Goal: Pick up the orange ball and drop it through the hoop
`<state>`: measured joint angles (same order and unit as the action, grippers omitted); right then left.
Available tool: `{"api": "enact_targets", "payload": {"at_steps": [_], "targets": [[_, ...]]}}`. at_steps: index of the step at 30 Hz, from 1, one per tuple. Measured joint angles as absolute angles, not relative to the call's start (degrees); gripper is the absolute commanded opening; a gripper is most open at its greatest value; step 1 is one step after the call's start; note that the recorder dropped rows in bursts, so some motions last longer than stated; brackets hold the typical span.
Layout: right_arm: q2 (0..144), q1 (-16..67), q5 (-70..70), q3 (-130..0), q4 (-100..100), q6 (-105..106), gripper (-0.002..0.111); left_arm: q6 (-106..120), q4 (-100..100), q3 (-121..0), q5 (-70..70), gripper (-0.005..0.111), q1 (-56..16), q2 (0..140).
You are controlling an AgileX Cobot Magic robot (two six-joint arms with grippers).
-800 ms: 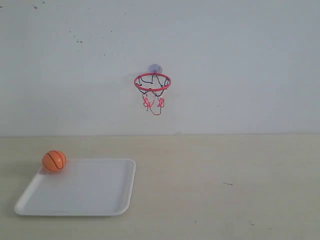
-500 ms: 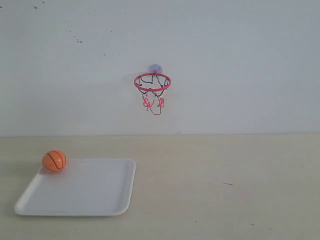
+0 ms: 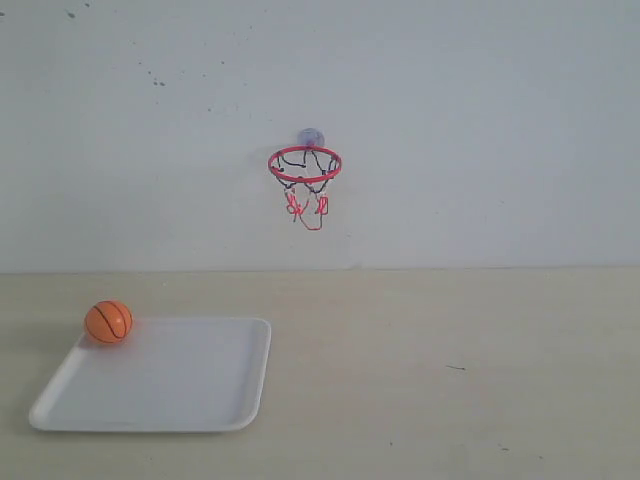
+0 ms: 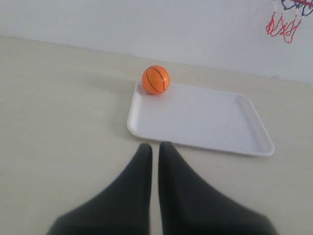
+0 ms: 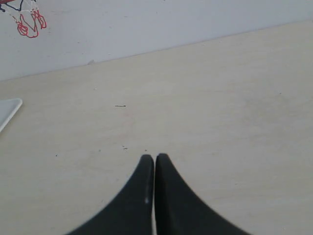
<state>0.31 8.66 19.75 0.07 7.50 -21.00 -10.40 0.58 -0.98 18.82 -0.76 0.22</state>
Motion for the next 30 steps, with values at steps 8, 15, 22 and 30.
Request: {"api": "enact_targets", "payload": {"at_steps": [8, 15, 22, 30], "targets": [[0.3, 8.7, 19.8, 0.1, 7.5, -21.0, 0.0, -10.4, 0.0, -15.1, 17.4, 0.004, -0.8, 0.0], [0.3, 8.7, 19.8, 0.1, 7.5, -21.0, 0.0, -10.4, 0.0, -20.5, 9.7, 0.004, -0.8, 0.0], [0.3, 8.7, 19.8, 0.1, 7.5, -21.0, 0.0, -10.4, 0.0, -20.5, -2.3, 0.004, -0.8, 0.0], [0.3, 8.7, 19.8, 0.1, 7.5, -21.0, 0.0, -13.7, -4.2, -21.0, -7.8, 0.004, -0.8, 5.8]]}}
